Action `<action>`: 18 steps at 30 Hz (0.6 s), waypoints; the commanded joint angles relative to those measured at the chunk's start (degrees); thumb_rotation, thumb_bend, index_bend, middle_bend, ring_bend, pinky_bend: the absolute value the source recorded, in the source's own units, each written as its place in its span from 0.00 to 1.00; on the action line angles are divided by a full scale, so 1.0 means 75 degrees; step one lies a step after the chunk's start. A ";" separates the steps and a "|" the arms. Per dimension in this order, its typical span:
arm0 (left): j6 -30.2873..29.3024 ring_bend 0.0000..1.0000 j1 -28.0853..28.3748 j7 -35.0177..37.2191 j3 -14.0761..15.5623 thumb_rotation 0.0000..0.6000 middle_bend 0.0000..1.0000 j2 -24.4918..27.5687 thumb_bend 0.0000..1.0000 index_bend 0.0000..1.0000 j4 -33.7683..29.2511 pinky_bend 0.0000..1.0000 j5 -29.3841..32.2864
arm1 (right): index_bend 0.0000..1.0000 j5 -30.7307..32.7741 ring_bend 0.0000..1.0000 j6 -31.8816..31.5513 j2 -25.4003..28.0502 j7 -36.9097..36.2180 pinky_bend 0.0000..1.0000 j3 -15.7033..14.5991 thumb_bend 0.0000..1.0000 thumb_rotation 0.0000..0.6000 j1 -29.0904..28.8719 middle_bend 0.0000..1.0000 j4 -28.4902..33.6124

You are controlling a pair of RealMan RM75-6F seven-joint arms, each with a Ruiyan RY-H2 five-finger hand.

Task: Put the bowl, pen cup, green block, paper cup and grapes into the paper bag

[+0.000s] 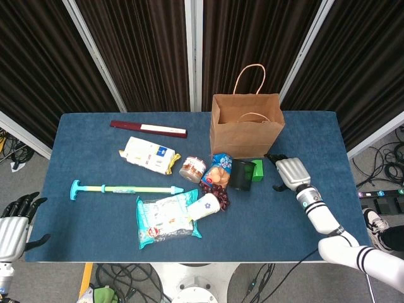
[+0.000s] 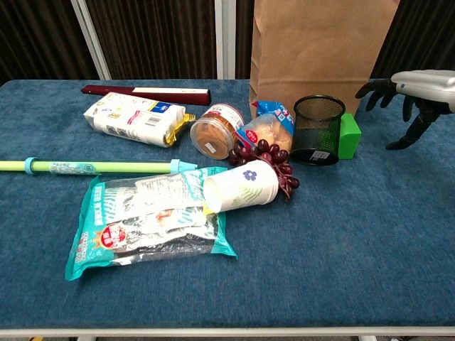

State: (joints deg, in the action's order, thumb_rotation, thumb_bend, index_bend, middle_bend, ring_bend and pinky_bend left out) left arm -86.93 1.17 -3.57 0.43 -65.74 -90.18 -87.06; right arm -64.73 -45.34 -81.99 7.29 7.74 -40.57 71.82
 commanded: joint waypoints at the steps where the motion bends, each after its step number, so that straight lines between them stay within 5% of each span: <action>1: 0.0040 0.15 0.0016 -0.0007 -0.0014 1.00 0.23 0.0009 0.00 0.26 -0.0032 0.20 0.0031 | 0.11 0.0229 0.17 0.0178 -0.0359 0.0192 0.38 0.0104 0.06 1.00 -0.0186 0.19 -0.0349; 18: 0.0208 0.15 0.0075 -0.0009 -0.0055 1.00 0.23 0.0054 0.00 0.26 -0.0115 0.20 0.0161 | 0.15 0.0317 0.24 0.0623 -0.1604 -0.0163 0.45 0.0303 0.11 1.00 -0.0554 0.28 -0.1741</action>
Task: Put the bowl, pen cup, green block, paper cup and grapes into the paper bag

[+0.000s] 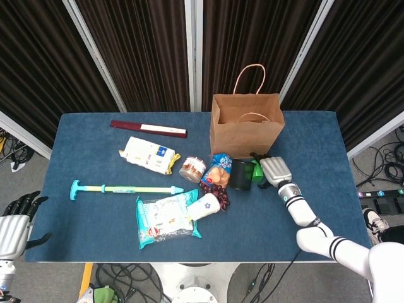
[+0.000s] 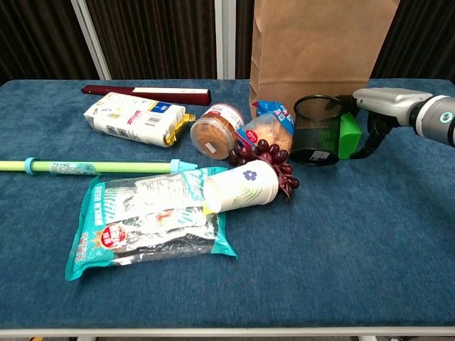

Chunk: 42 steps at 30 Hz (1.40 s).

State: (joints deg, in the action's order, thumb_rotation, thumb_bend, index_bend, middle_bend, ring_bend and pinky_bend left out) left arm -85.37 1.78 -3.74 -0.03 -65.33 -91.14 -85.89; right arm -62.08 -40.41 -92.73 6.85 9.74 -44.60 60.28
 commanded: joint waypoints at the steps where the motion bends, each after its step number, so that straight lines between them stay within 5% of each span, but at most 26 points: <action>1: 0.0000 0.15 -0.0013 0.0035 0.0012 1.00 0.23 -0.0006 0.00 0.26 0.0035 0.20 0.0004 | 0.18 -0.0071 0.25 -0.0102 -0.0266 -0.0157 0.47 0.0058 0.12 1.00 -0.0009 0.31 -0.0317; 10: -0.0016 0.15 -0.0021 0.0093 0.0004 1.00 0.23 0.0009 0.00 0.26 0.0042 0.20 0.0004 | 0.38 -0.0667 0.36 -0.0650 -0.0108 -0.0727 0.57 0.0002 0.21 1.00 0.0272 0.44 -0.0251; 21: -0.0047 0.15 0.0008 0.0100 0.0001 1.00 0.23 0.0029 0.00 0.26 0.0044 0.20 -0.0099 | 0.40 -0.2084 0.36 -0.2689 0.3349 -0.1722 0.57 -0.0050 0.21 1.00 0.1476 0.44 0.3351; 28: -0.0093 0.15 0.0038 0.0057 0.0005 1.00 0.23 0.0036 0.00 0.26 0.0018 0.20 -0.0218 | 0.41 -0.1830 0.36 -0.3709 0.4309 -0.2214 0.56 0.0542 0.21 1.00 0.1969 0.44 0.3821; 35: -0.0150 0.15 -0.0023 0.0047 0.0032 1.00 0.23 0.0043 0.00 0.26 0.0011 0.20 -0.0196 | 0.41 -0.0915 0.35 -0.3053 0.4564 -0.2094 0.56 0.1173 0.21 1.00 0.1529 0.44 0.3582; 42: -0.0191 0.15 -0.0072 0.0058 0.0042 1.00 0.23 0.0060 0.00 0.26 0.0003 0.20 -0.0167 | 0.41 0.0237 0.34 -0.1418 0.4193 -0.1239 0.55 0.1731 0.20 1.00 0.0133 0.41 0.2867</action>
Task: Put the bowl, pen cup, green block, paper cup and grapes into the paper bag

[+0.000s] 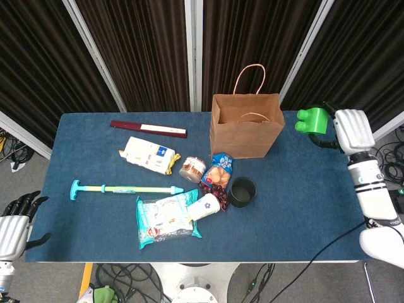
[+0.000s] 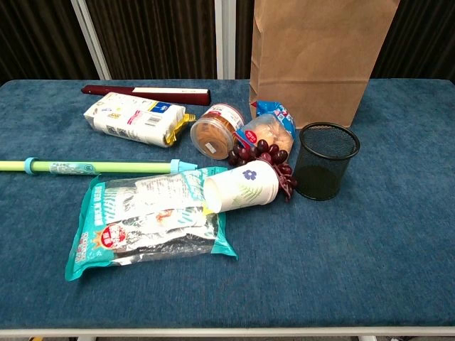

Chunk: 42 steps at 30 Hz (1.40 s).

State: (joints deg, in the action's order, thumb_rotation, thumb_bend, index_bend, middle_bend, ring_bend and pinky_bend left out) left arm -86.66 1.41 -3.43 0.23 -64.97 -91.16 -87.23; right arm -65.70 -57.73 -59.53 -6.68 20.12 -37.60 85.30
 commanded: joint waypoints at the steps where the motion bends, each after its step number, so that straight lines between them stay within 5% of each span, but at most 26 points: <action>1: -0.0044 0.15 -0.0050 0.0040 0.0024 1.00 0.23 0.0023 0.00 0.26 0.0017 0.20 0.0009 | 0.40 0.0900 0.33 0.1075 -0.0315 0.0708 0.55 0.0394 0.20 1.00 -0.0984 0.40 -0.0569; 14: 0.0068 0.15 -0.0042 -0.0019 -0.0022 1.00 0.23 0.0053 0.00 0.26 -0.0105 0.20 0.0178 | 0.01 0.3153 0.11 0.2382 -0.1476 0.2587 0.31 0.0205 0.21 1.00 -0.2691 0.16 -0.1551; 19: 0.0106 0.15 -0.0031 -0.0079 -0.0046 1.00 0.23 0.0088 0.00 0.26 -0.0186 0.20 0.0242 | 0.00 0.3112 0.03 0.2285 -0.1355 0.2498 0.23 0.0127 0.21 1.00 -0.2627 0.05 -0.1333; 29: 0.0169 0.15 0.0076 -0.0108 -0.0102 1.00 0.23 0.0079 0.00 0.26 -0.0185 0.20 0.0189 | 0.00 0.0962 0.08 0.1074 0.0110 0.0357 0.29 0.0095 0.18 1.00 -0.0771 0.16 0.0478; 36: 0.0087 0.15 0.0048 -0.0013 -0.0061 1.00 0.23 0.0007 0.00 0.26 -0.0024 0.20 0.0078 | 0.14 -0.1244 0.18 0.0306 0.0886 -0.1031 0.36 -0.1066 0.07 1.00 0.0751 0.30 0.1207; 42: -0.0069 0.15 0.0030 -0.0088 -0.0040 1.00 0.23 0.0025 0.00 0.26 -0.0071 0.20 -0.0106 | 0.16 -0.2520 0.18 0.0460 0.0742 -0.1106 0.36 -0.1911 0.00 1.00 0.0965 0.30 0.1259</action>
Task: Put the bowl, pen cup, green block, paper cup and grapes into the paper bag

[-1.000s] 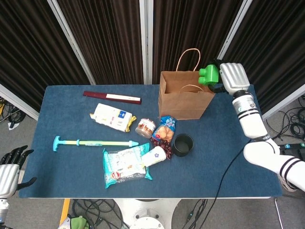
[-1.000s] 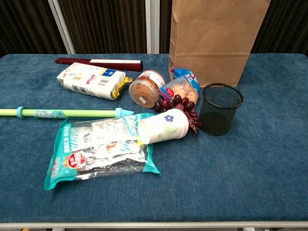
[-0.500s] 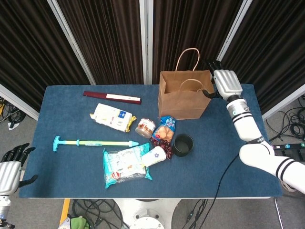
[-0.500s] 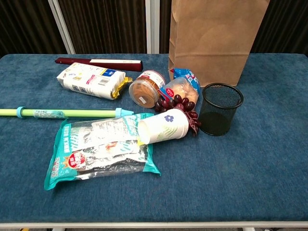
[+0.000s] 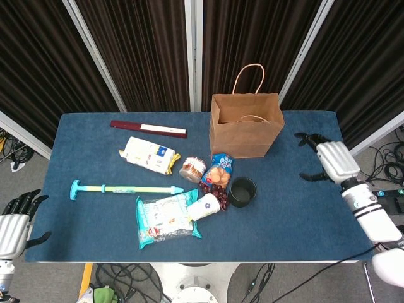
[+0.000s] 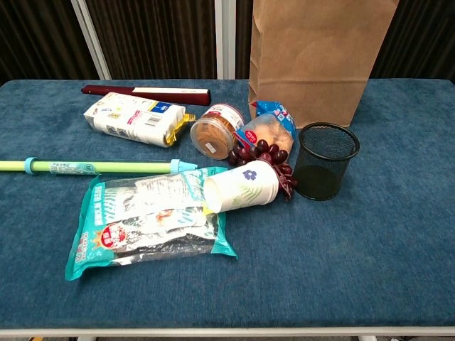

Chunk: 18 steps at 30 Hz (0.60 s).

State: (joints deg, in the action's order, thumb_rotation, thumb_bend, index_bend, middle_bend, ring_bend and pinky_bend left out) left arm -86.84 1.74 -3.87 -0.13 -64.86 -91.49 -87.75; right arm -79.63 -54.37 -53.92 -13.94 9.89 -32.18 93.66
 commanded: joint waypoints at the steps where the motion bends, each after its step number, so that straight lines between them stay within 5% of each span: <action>1: -0.0062 0.15 -0.0019 -0.0043 0.0010 1.00 0.23 0.0019 0.00 0.26 -0.0048 0.20 -0.0048 | 0.16 -0.0747 0.18 0.0061 -0.0116 -0.0052 0.36 -0.0609 0.00 1.00 0.0213 0.28 0.0114; 8: -0.0153 0.15 -0.0096 -0.0068 0.0057 1.00 0.23 0.0055 0.00 0.26 -0.0108 0.20 -0.0076 | 0.00 -0.0692 0.06 0.0736 -0.1337 0.1099 0.28 -0.0769 0.00 1.00 -0.0256 0.08 -0.0254; 18: -0.0081 0.15 -0.0095 0.0102 0.0038 1.00 0.23 -0.0013 0.00 0.26 0.0053 0.20 0.0012 | 0.00 0.0369 0.00 0.1518 -0.2900 0.2517 0.21 -0.0512 0.00 1.00 -0.0966 0.00 -0.0829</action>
State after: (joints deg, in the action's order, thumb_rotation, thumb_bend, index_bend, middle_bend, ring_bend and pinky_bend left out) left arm -87.54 0.97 -3.20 0.20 -64.88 -91.21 -87.71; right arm -78.54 -44.34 -73.99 3.21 5.45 -38.10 88.56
